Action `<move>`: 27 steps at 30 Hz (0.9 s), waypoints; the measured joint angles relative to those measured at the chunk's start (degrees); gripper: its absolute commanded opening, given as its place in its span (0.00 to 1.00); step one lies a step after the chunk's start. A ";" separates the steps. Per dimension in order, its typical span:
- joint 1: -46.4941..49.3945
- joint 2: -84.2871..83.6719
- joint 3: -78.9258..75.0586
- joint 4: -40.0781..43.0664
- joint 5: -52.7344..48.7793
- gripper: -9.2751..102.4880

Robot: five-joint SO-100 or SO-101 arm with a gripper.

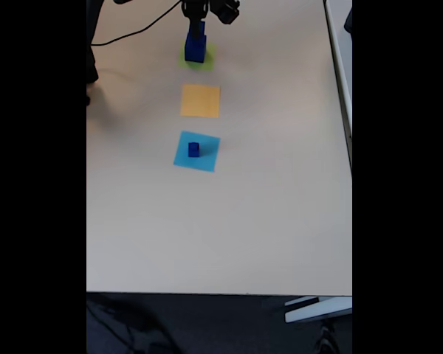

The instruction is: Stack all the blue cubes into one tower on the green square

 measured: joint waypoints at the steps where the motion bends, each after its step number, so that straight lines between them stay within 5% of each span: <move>1: -0.18 -0.26 0.00 0.00 0.26 0.21; 27: -0.35 -1.32 -0.35 -1.41 0.97 0.23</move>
